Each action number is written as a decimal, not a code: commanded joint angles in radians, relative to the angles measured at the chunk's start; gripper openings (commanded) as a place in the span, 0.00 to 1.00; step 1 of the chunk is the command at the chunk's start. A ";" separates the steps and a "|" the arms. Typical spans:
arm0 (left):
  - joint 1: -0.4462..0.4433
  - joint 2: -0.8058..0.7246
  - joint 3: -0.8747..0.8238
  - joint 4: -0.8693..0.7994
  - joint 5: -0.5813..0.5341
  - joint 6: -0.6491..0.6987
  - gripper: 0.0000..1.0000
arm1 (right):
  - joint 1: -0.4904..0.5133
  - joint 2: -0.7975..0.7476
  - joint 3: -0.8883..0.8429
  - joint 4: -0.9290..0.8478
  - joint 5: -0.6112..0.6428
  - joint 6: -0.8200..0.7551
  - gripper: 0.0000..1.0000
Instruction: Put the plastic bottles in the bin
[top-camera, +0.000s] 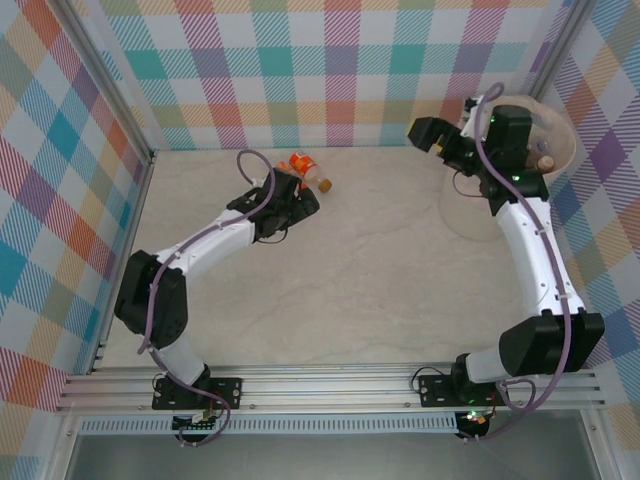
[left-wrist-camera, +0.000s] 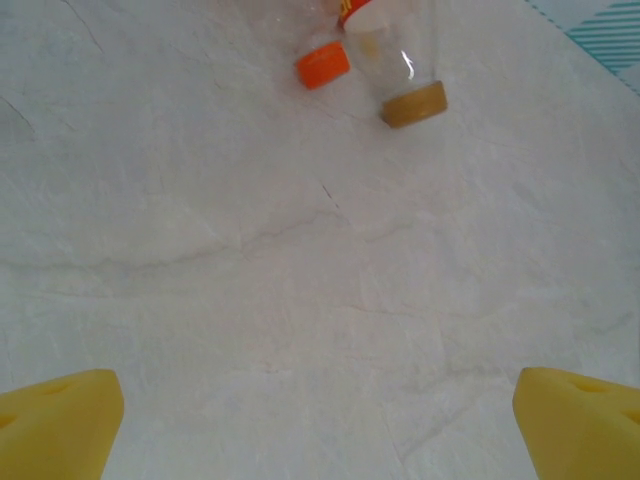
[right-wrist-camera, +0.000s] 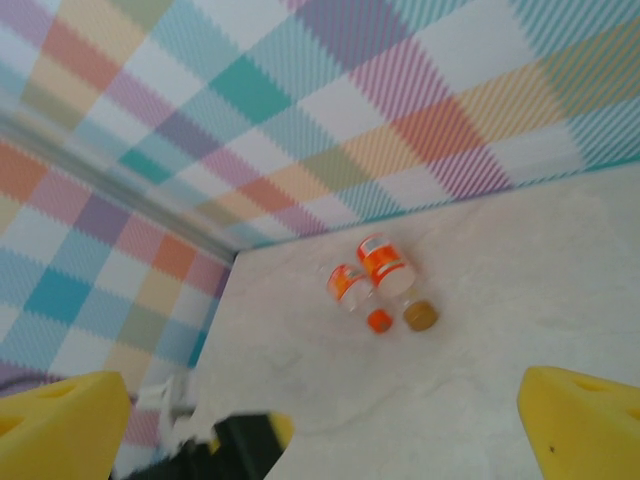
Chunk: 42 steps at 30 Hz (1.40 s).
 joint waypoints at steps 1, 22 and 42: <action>0.031 0.066 0.078 -0.073 -0.052 0.014 1.00 | 0.045 -0.032 -0.037 0.050 -0.036 -0.024 1.00; 0.104 0.604 0.675 -0.242 -0.175 -0.023 0.93 | 0.171 -0.078 -0.179 -0.002 -0.012 -0.047 1.00; 0.140 0.830 0.909 -0.298 -0.113 0.035 0.84 | 0.171 -0.082 -0.182 -0.061 0.026 -0.122 1.00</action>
